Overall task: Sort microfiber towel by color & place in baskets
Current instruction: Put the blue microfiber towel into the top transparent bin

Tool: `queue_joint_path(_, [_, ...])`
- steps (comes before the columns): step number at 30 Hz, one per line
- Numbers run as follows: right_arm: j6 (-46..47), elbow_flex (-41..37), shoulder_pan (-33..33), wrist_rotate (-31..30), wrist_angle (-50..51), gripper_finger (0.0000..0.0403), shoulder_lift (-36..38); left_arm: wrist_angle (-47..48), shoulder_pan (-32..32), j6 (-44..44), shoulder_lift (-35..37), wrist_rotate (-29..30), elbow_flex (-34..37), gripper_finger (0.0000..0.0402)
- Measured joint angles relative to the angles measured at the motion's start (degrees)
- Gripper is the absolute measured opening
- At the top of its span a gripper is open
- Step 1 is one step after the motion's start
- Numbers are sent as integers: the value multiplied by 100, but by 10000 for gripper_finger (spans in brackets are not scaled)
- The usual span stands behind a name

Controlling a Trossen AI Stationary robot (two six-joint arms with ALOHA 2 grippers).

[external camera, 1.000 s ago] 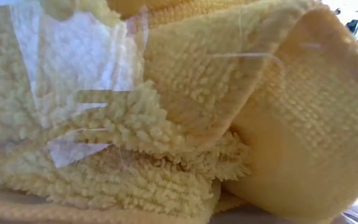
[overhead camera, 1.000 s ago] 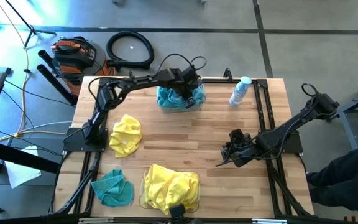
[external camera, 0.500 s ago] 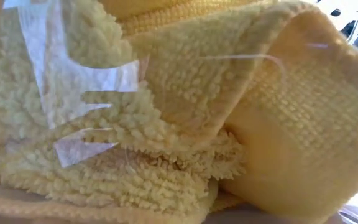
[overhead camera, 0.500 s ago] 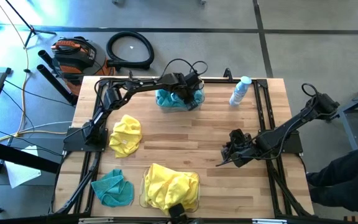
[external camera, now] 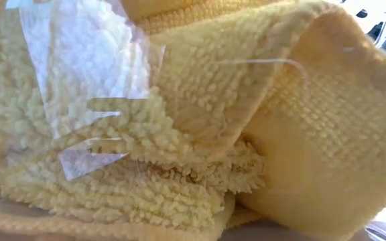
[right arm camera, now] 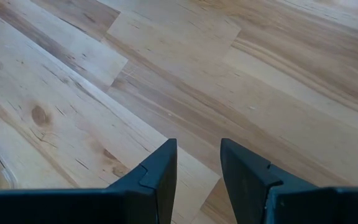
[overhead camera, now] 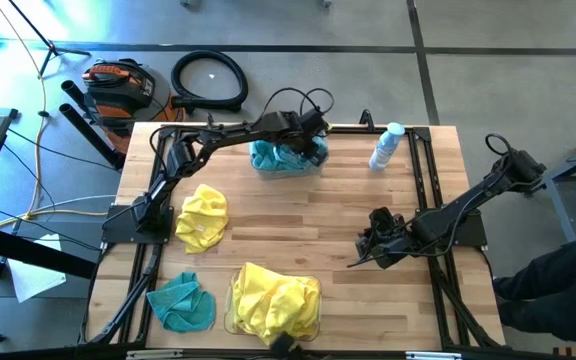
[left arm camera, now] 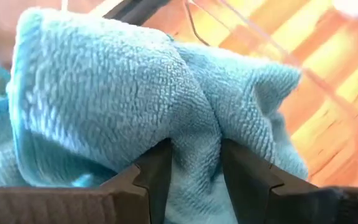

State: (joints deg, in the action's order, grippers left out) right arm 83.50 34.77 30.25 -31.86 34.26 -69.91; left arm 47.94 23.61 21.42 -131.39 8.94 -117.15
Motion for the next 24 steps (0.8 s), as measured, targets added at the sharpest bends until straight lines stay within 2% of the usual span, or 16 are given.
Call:
queue_joint_path(4, [-2,0,-2,0,0,118,0,53,-6,883,-32,-4,-2,129])
queue_joint_path(9, [-2,-1,0,3,28,118,0,98,91,1583,-131,-352,12,129])
queue_joint_path(14, [-22,-1,-2,12,73,118,0,202,119,1650,-318,-476,13,129])
queue_joint_path(17, [-22,-1,0,13,117,118,0,190,61,1623,-382,-276,7,129])
queue_joint_path(24, [-22,-1,-2,13,143,118,0,232,32,1598,-240,-334,7,129])
